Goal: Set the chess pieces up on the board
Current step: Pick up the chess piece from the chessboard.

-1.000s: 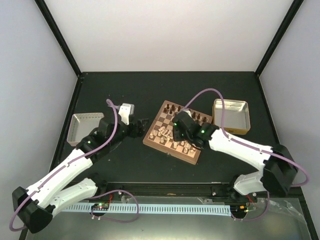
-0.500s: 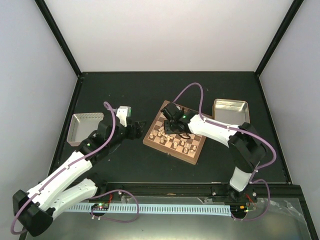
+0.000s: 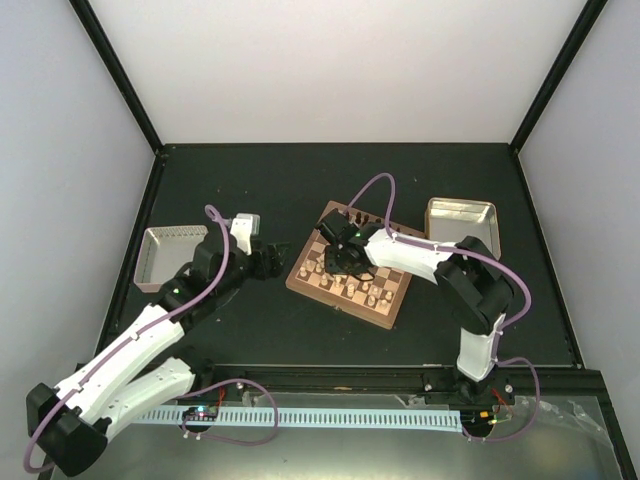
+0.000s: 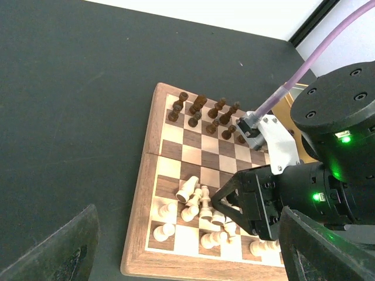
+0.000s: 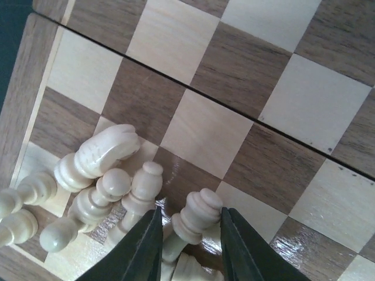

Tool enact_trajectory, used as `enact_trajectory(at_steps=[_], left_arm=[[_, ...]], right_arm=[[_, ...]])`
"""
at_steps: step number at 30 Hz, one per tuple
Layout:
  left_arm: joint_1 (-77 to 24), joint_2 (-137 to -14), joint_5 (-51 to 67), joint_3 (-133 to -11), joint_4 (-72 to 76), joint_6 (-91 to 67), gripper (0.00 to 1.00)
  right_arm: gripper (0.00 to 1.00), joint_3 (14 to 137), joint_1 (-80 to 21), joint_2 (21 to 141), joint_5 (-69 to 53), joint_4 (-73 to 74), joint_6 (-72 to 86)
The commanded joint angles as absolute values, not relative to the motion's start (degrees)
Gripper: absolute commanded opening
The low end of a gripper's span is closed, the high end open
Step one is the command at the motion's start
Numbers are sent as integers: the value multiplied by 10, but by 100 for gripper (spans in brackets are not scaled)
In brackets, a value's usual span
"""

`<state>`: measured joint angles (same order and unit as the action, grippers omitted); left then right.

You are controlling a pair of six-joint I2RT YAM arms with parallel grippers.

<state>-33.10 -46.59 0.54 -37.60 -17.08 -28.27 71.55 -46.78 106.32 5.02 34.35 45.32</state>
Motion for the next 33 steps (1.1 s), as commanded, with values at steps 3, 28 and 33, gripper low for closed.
enact_trajectory(at_steps=[3,28,33], left_arm=[[-319,-451,18,-372,-164,-276,85],[-311,-506,110,-355,-103,-305,85],[-311,-549,183,-354,-46,-315,85]], right_arm=[[25,730,-465,1076,94,345,490],[11,658,-451,988,178,158,443],[11,619,-450,933,168,100,432]])
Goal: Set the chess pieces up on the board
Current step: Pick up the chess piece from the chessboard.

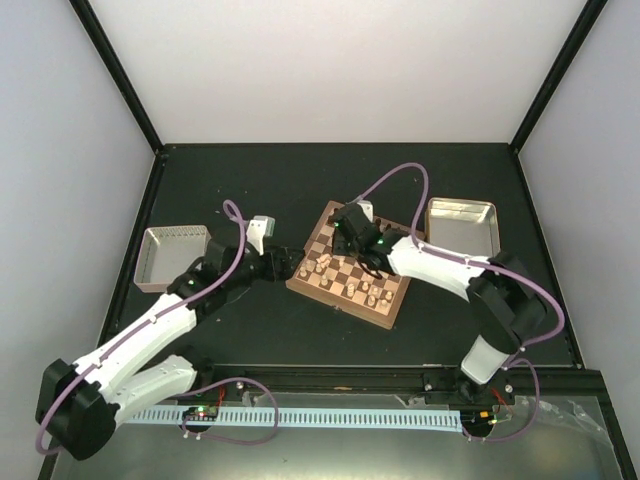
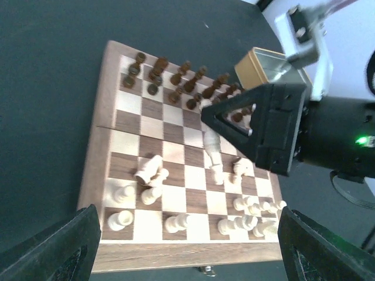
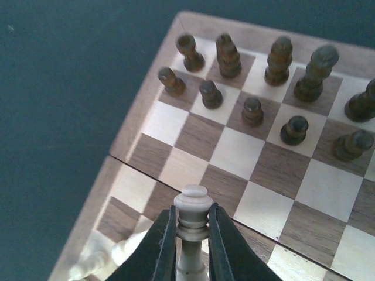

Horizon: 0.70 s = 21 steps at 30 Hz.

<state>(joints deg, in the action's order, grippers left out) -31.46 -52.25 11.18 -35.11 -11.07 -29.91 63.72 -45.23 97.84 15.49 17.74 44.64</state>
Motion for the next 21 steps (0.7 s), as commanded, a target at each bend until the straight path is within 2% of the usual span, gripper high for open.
enact_trajectory(at_steps=[1,5,9,15,21], left_arm=[[-311,-560,200,-354,-30,-319,84],[-311,-600,259,-350,40,-332,81],[-317,-618,287,-313,146,-342,80],[-362,-631,206,-292,245,-283,79],[-423,-631,131,-279,333,-220,69]], right_arm=[[11,617,-450,925,161,97,432],[11,613,-445,886,130,109,460],[11,593,-418,825,72,131,595],[11,525,-400,747,-14,77,773],[8,479,-402,712,-49,41,879]])
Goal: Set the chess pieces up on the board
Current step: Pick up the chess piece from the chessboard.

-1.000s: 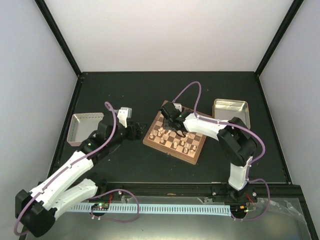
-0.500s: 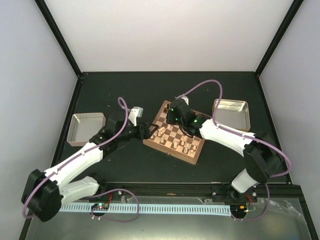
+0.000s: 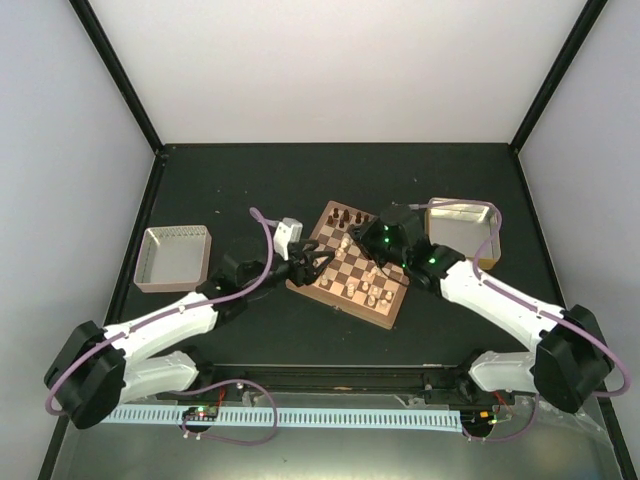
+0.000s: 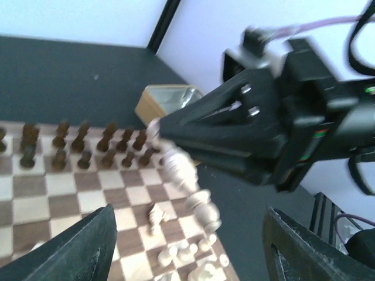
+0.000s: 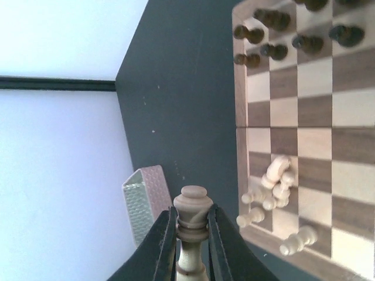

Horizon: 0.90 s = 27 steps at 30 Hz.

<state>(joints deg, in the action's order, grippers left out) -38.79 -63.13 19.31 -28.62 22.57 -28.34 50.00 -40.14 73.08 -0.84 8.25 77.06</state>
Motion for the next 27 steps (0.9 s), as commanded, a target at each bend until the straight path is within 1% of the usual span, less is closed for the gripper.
enact_trajectory(at_steps=[1,4,7,13,23,27], left_arm=[[-431,-635,123,-277,343,-202,64],[-446,-643,114,-272,365,-167,56],[-460,-644,108,-258,394,-129,52],[-480,-652,84,-259,391,-64,45],[-496,-662,90,-273,400,-32,43],[-500,-662,85,-276,410,-27,34]], right_arm=[[7,472,-402,707,-51,33,895],[7,457,-402,690,-49,24,930],[8,445,-402,671,-39,22,963],[8,440,-402,652,-40,11,978],[8,433,-402,657,-60,-3,983],[8,431,-402,658,-63,-4,983]])
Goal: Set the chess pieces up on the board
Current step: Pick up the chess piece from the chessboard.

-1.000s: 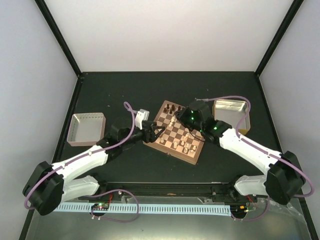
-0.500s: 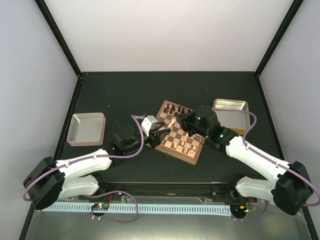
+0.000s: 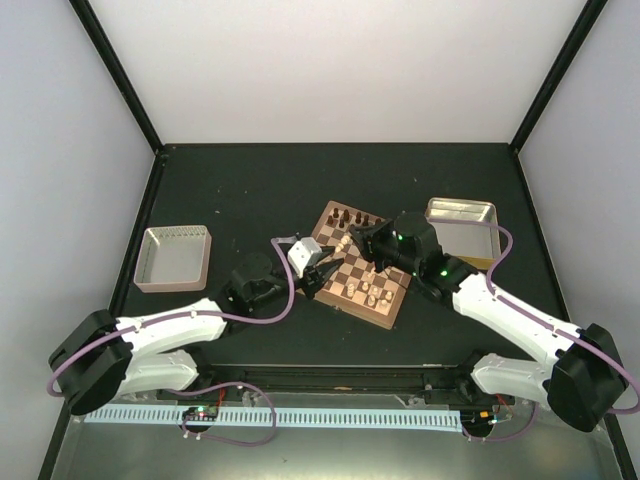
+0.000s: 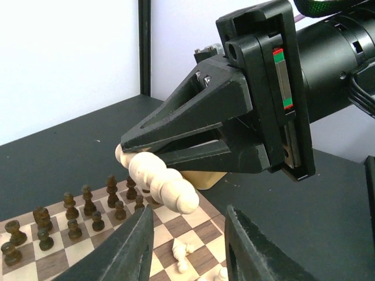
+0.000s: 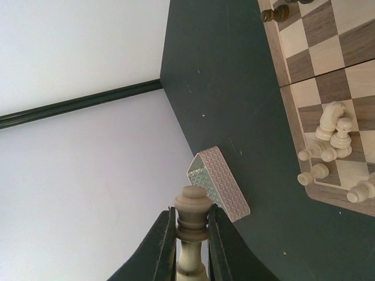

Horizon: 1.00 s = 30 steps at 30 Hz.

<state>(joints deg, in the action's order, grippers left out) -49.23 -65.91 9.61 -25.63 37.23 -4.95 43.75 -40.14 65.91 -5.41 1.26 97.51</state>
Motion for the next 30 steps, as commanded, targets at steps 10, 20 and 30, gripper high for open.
enact_trajectory(at_steps=[10,20,30], left_arm=[[-504,-663,62,-285,412,-17,32],[-507,-664,49,-296,406,-13,9],[-507,-631,37,-323,284,-43,2]], right_arm=[[8,428,-402,662,-74,-4,981],[8,432,-402,663,-71,15,968],[8,425,-402,637,-17,50,919]])
